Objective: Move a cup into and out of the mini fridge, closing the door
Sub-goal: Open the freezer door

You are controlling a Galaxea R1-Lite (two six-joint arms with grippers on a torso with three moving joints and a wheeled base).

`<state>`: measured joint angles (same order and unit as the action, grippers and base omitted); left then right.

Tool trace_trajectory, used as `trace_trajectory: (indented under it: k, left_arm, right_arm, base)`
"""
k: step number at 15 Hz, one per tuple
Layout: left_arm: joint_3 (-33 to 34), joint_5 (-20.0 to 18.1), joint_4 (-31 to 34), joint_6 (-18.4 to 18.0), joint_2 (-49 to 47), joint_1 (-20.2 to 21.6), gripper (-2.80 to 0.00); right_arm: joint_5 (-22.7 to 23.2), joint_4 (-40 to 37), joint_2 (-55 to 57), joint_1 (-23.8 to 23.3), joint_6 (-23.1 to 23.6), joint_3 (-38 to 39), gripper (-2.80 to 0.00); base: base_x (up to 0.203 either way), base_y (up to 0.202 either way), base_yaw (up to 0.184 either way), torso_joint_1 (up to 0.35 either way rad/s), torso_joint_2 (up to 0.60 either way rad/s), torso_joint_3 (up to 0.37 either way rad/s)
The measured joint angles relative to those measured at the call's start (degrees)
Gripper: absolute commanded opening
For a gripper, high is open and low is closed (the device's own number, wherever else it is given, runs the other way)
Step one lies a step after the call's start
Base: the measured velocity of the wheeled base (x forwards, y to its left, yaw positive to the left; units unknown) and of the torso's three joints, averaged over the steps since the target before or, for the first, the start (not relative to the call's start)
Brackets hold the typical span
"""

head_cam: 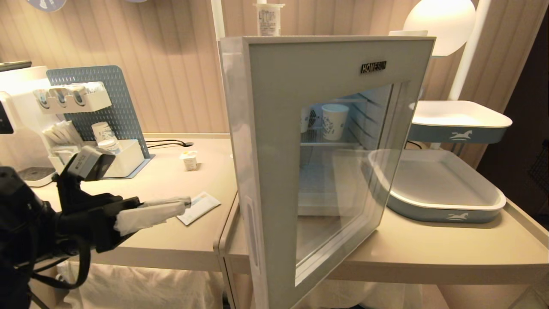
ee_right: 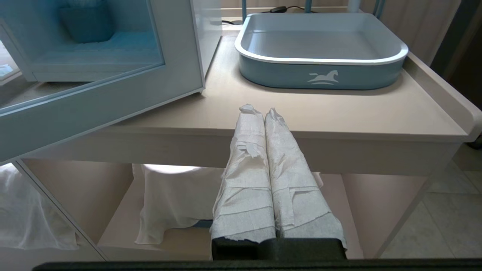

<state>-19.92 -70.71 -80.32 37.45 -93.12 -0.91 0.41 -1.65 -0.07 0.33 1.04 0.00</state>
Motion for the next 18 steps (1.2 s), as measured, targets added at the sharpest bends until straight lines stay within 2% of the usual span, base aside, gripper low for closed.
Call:
trace_trajectory:
  k: [5, 12, 18]
  left_arm:
    - [-0.9, 0.2, 1.9, 0.0, -5.4, -6.9, -2.80]
    - [-4.9, -0.1, 1.9, 0.0, -10.4, -23.6, -2.80]
    - [-4.6, -0.5, 1.7, -0.2, -8.7, -33.0, -2.80]
  right_arm:
    - [0.0, 0.0, 0.0, 0.0, 0.0, 0.0, -2.80]
    - [0.0, 0.0, 0.0, 0.0, 0.0, 0.0, -2.80]
    - [0.0, 0.0, 0.0, -0.1, 0.0, 0.0, -2.80]
  base:
    - [0.000, 0.000, 0.000, 0.000, 0.00, 0.000]
    - [0.000, 0.000, 0.000, 0.000, 0.00, 0.000]
    - [0.000, 0.000, 0.000, 0.000, 0.00, 0.000]
